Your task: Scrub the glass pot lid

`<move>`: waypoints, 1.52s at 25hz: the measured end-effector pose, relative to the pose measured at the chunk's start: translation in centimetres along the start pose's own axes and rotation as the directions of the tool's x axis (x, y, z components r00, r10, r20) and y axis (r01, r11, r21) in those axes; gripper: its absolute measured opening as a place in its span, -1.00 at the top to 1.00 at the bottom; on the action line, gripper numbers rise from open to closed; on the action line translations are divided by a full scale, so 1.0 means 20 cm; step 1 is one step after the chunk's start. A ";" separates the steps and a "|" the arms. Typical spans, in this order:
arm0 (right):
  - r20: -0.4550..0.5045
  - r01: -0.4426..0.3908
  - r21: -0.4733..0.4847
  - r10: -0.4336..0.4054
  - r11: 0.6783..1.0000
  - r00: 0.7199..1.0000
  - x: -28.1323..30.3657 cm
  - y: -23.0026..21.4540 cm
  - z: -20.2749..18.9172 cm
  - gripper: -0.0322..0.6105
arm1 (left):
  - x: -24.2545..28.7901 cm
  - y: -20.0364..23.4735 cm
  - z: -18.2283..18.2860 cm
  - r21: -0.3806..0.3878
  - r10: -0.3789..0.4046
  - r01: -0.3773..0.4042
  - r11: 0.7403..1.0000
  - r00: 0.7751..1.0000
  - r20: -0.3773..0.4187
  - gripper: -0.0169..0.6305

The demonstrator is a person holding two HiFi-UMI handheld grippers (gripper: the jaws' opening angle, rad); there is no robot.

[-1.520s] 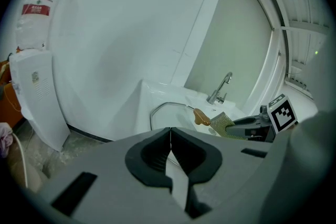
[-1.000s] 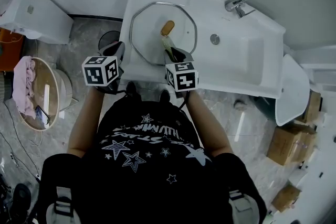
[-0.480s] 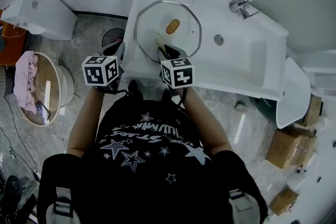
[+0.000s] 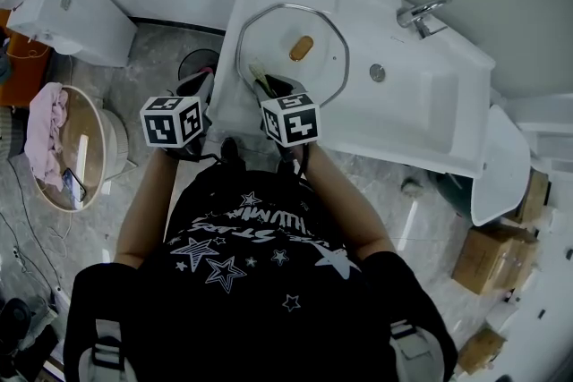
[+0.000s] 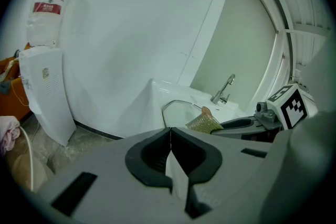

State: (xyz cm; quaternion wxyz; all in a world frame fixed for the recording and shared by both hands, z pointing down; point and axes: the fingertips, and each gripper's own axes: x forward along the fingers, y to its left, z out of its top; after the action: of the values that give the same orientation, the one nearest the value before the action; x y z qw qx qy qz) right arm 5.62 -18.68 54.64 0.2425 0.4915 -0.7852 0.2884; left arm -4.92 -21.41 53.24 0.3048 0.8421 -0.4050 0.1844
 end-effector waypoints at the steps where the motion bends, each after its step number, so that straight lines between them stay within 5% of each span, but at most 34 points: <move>1: 0.000 -0.006 -0.004 0.006 1.000 1.000 0.00 0.01 0.01 0.64 | 0.00 0.00 0.00 -0.002 0.002 -0.002 1.000 1.000 0.003 0.91; 14: 0.065 0.008 -0.016 -0.007 1.000 0.998 -0.03 -0.16 0.26 0.68 | 0.00 0.05 0.07 -0.011 0.019 -0.018 1.000 0.999 0.036 0.91; 24: 0.076 0.055 -0.156 -0.043 0.986 0.996 0.08 -0.31 0.54 0.68 | 0.05 0.12 0.17 -0.039 0.023 -0.021 0.999 0.998 0.062 0.91; 32: 0.023 0.175 -0.395 -0.180 0.902 0.983 0.25 -0.49 0.65 0.68 | 0.07 0.22 0.22 -0.063 0.034 -0.030 0.998 0.997 0.068 0.91; 38: -0.074 0.131 -0.528 -0.199 0.839 0.977 0.36 -0.53 0.59 0.68 | 0.10 0.28 0.21 -0.081 0.040 -0.036 0.996 0.998 0.057 0.91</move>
State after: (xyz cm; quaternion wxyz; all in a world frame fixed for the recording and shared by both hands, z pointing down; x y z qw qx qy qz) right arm 11.20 -35.01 53.28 0.4388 0.4543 -0.7717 0.0739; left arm -7.94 -28.05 53.16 0.3226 0.8264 -0.4367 0.1493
